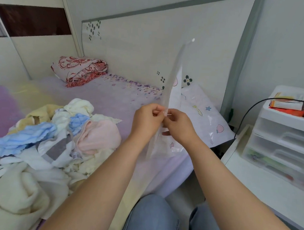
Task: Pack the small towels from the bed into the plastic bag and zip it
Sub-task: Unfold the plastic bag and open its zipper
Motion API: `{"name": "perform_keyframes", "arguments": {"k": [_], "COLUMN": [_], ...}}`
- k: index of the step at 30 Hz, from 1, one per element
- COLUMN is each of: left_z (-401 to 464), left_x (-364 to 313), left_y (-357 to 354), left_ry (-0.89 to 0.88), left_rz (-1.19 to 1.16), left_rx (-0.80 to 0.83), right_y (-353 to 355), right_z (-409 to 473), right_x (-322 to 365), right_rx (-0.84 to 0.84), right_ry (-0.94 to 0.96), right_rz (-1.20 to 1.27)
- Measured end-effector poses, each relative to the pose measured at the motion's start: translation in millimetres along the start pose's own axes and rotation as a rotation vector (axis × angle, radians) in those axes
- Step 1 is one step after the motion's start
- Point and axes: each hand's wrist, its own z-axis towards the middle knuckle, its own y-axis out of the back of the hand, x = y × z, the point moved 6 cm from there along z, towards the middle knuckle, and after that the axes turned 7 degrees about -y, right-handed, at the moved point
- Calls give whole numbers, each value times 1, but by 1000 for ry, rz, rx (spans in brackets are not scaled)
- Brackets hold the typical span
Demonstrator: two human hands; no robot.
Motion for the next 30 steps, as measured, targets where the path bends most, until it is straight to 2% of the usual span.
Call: {"name": "perform_keyframes", "arguments": {"k": [4, 6, 8, 10, 13, 15, 18, 19, 20, 22, 24, 26, 28, 30], "left_z": [15, 23, 32, 38, 45, 46, 39, 36, 36, 42, 50, 60, 66, 62], "left_x": [-27, -34, -32, -30, -32, -31, -21, -18, -14, -8, -10, -28, -68, -122], "left_y": [11, 27, 55, 74, 68, 51, 21, 17, 19, 40, 73, 106, 129, 144], "left_ry": [-96, -132, -136, -131, -76, 36, 338, 424, 482, 530, 473, 284, -20, -409], "left_rz": [85, 189, 237, 258, 261, 92, -309, -434, -534, -667, -687, -698, -725, -633], "left_rx": [-30, -118, -271, -346, -237, -74, 208, 208, 135, -136, -399, -625, -734, -768], "right_y": [6, 21, 46, 60, 53, 46, 45, 45, 45, 45, 48, 51, 49, 49], "right_z": [3, 8, 15, 18, 16, 13, 16, 16, 18, 18, 18, 19, 21, 17], "right_x": [29, 30, 20, 14, 27, 39, 46, 47, 48, 50, 52, 53, 60, 81], "right_rx": [-155, -283, -381, -383, -338, -345, -333, -311, -293, -313, -395, -454, -455, -487], "right_ry": [177, 160, 68, 18, 80, 129, 114, 102, 91, 91, 119, 115, 124, 253], "right_rz": [-131, -120, 46, 154, 114, 35, 79, 88, 60, -93, -253, -322, -282, -114]}}
